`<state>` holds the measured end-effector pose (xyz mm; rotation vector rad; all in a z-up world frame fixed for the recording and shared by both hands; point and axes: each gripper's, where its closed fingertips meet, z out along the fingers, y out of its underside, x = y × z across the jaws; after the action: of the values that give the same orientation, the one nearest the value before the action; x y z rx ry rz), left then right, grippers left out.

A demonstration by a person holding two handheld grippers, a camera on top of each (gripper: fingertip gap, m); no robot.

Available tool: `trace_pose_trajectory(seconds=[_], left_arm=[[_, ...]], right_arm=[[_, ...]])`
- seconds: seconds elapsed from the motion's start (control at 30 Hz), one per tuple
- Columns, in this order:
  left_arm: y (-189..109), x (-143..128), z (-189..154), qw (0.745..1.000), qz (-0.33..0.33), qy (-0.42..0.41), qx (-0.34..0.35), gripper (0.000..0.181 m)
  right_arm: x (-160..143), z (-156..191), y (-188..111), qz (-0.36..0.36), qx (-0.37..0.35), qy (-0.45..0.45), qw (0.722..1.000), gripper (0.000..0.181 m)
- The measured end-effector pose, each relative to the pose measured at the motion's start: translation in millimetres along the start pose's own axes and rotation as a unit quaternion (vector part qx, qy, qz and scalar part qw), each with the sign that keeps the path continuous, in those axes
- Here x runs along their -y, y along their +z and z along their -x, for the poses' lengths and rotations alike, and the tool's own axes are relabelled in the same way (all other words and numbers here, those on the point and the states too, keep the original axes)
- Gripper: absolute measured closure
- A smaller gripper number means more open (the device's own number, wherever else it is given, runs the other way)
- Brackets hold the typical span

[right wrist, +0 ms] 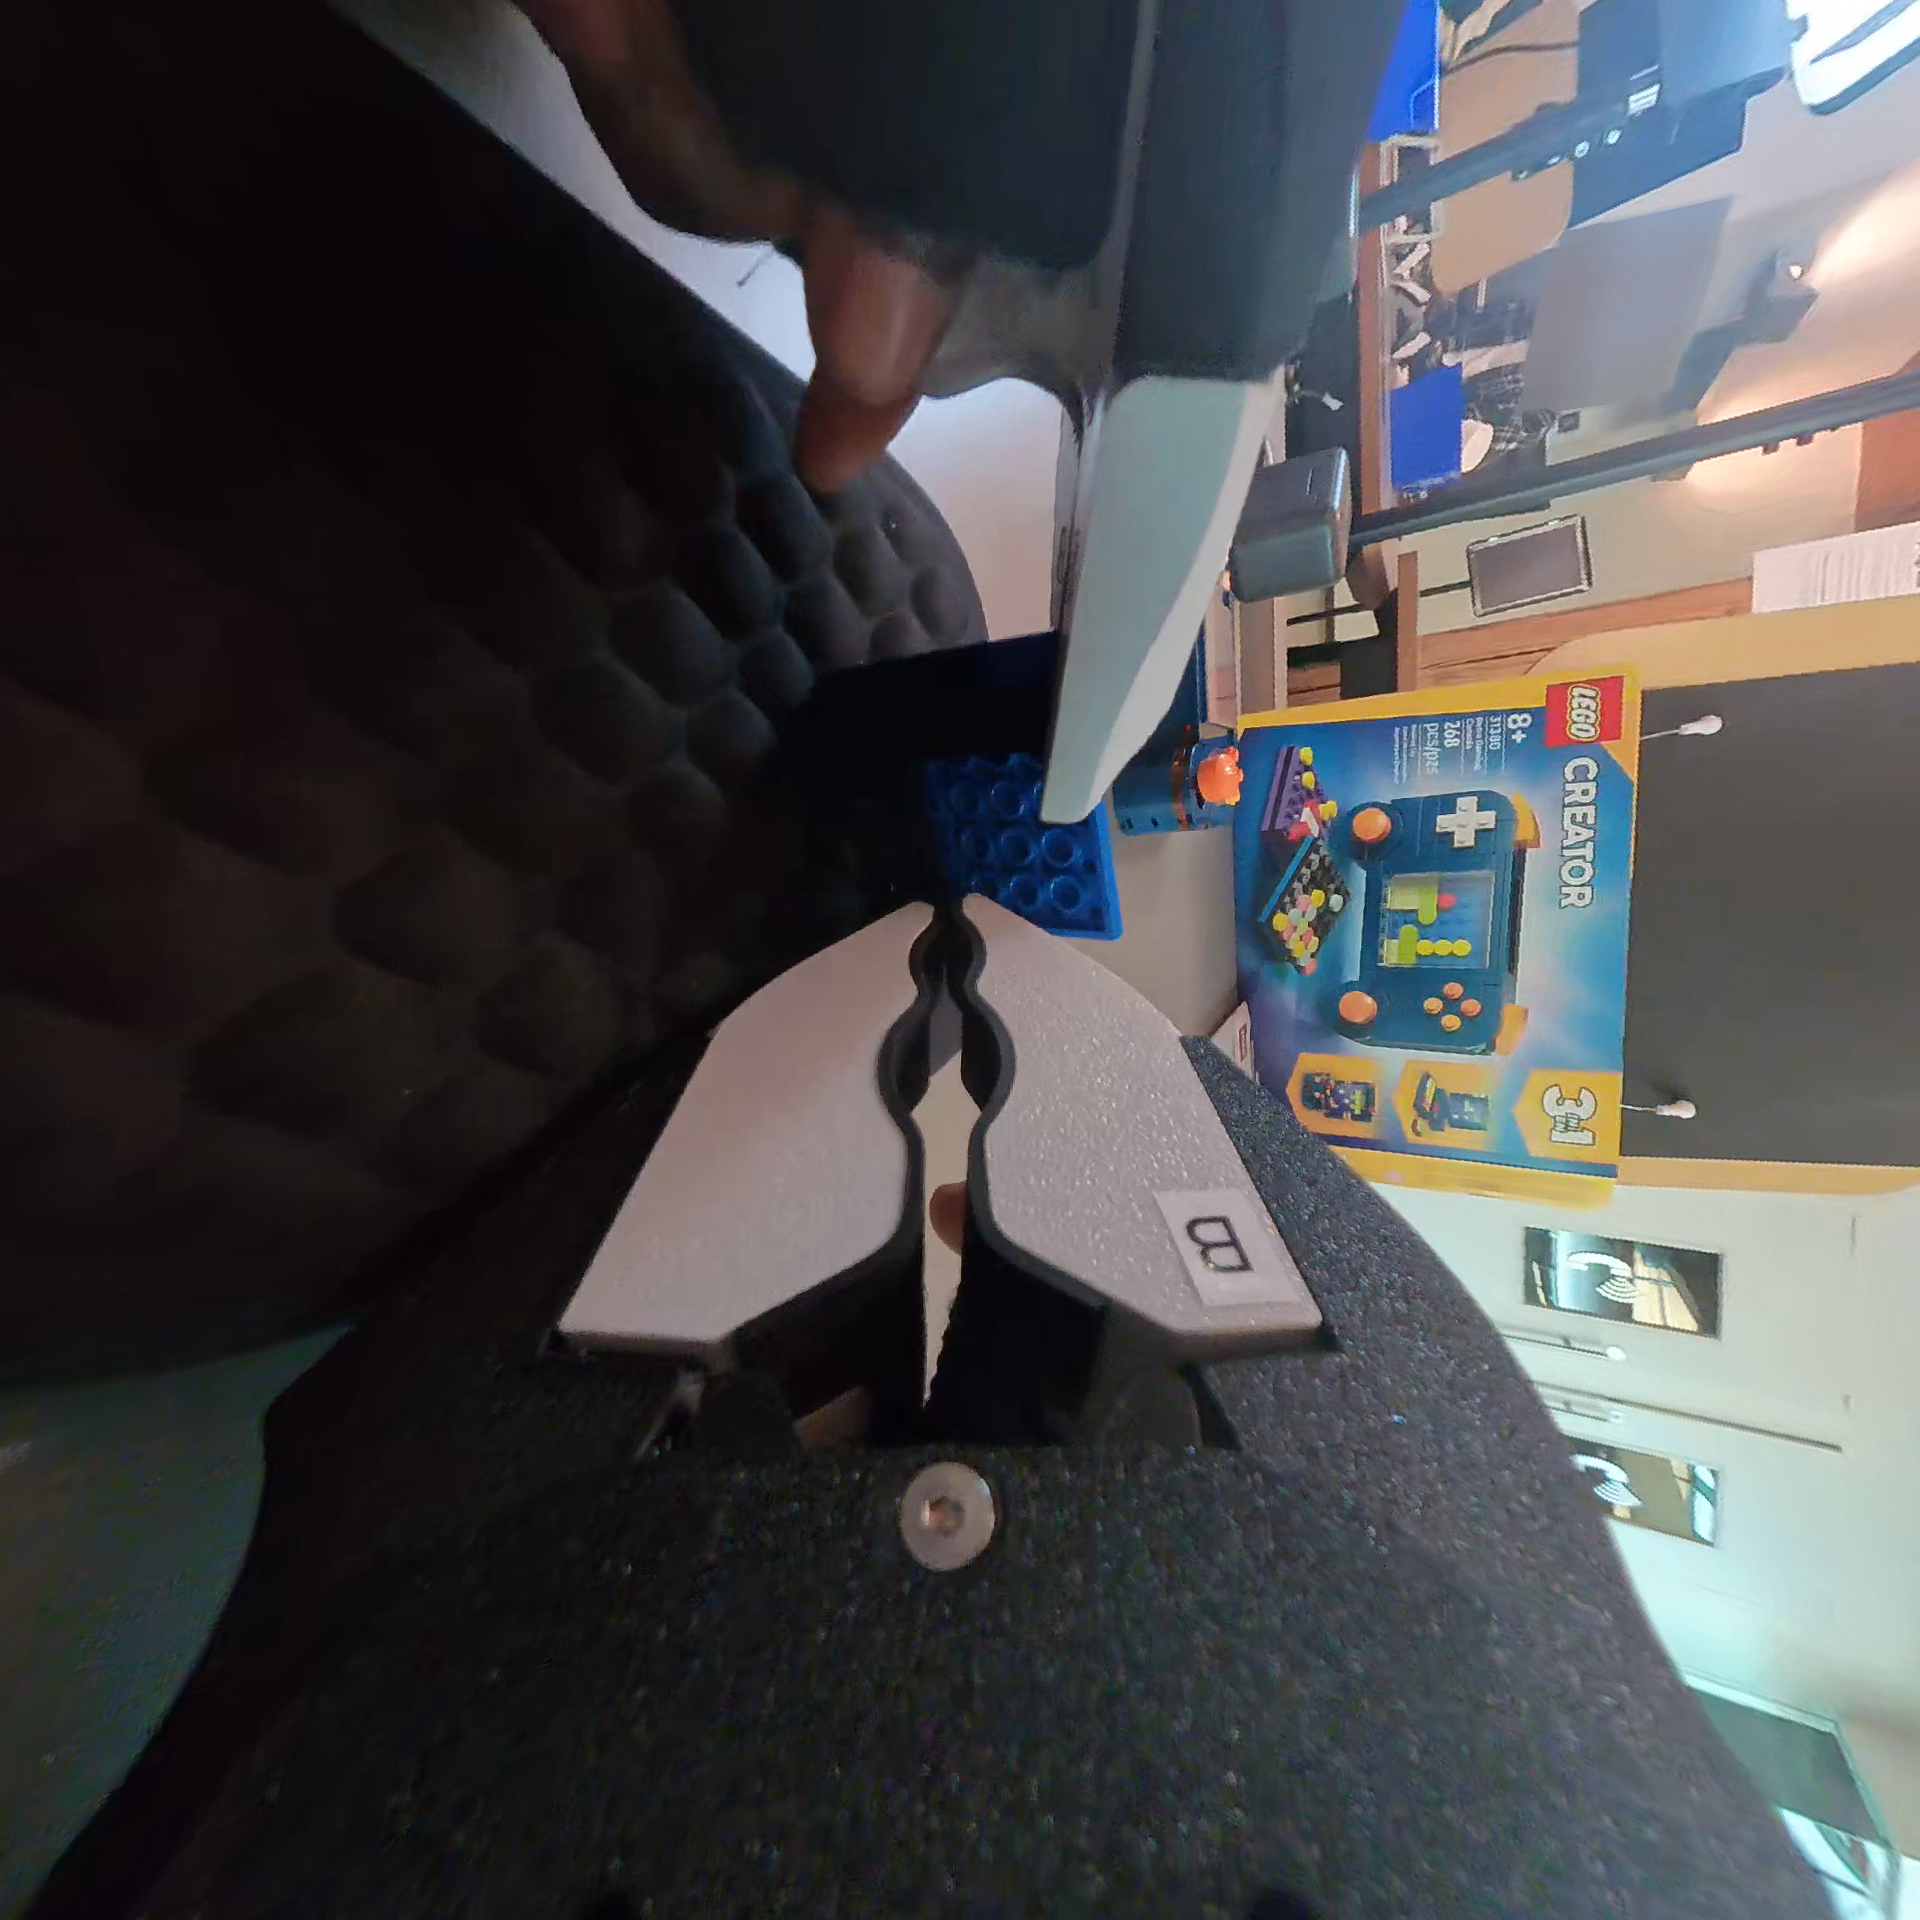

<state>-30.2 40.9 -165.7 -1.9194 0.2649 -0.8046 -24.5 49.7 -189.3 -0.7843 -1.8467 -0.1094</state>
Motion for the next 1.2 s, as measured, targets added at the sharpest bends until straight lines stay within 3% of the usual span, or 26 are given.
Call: trace_pose_trajectory(seconds=[0.2, 0.4, 0.7, 0.73, 0.97, 1.03, 1.1, 1.17, 1.2], left_arm=[[2, -2, -1, 1.0, 0.009, 0.005, 0.001, 0.172], [4, -5, -1, 1.0, 0.02, 0.006, -0.001, 0.171], [3, -4, 1, 1.0, 0.018, 0.002, 0.005, 0.171], [4, -6, -4, 1.0, 0.022, 0.002, -0.013, 0.171], [-1, 3, 7, 0.999, -0.018, -0.037, 0.01, 0.172], [-4, 6, 8, 0.999, -0.031, -0.044, 0.007, 0.172], [-12, 17, 8, 0.996, -0.079, -0.042, 0.003, 0.172], [-28, 39, -1, 0.985, -0.17, -0.021, -0.013, 0.172], [-36, 51, -9, 0.977, -0.211, -0.014, -0.028, 0.173]], right_arm=[[6, 4, 5, -0.004, 0.035, 0.02, 0.999, 0.181], [3, 7, 8, 0.044, 0.098, 0.064, 0.992, 0.181], [2, 10, 11, 0.076, 0.165, 0.011, 0.983, 0.181], [3, 24, 9, 0.074, 0.213, 0.002, 0.974, 0.181], [2, 21, 12, 0.052, 0.18, 0.01, 0.982, 0.181], [2, 18, 11, 0.021, 0.162, 0.058, 0.985, 0.181], [3, 14, 6, -0.005, 0.174, 0.189, 0.966, 0.181], [8, -15, -2, -0.064, 0.129, 0.353, 0.925, 0.181], [13, -33, -8, -0.111, 0.111, 0.441, 0.884, 0.163]])
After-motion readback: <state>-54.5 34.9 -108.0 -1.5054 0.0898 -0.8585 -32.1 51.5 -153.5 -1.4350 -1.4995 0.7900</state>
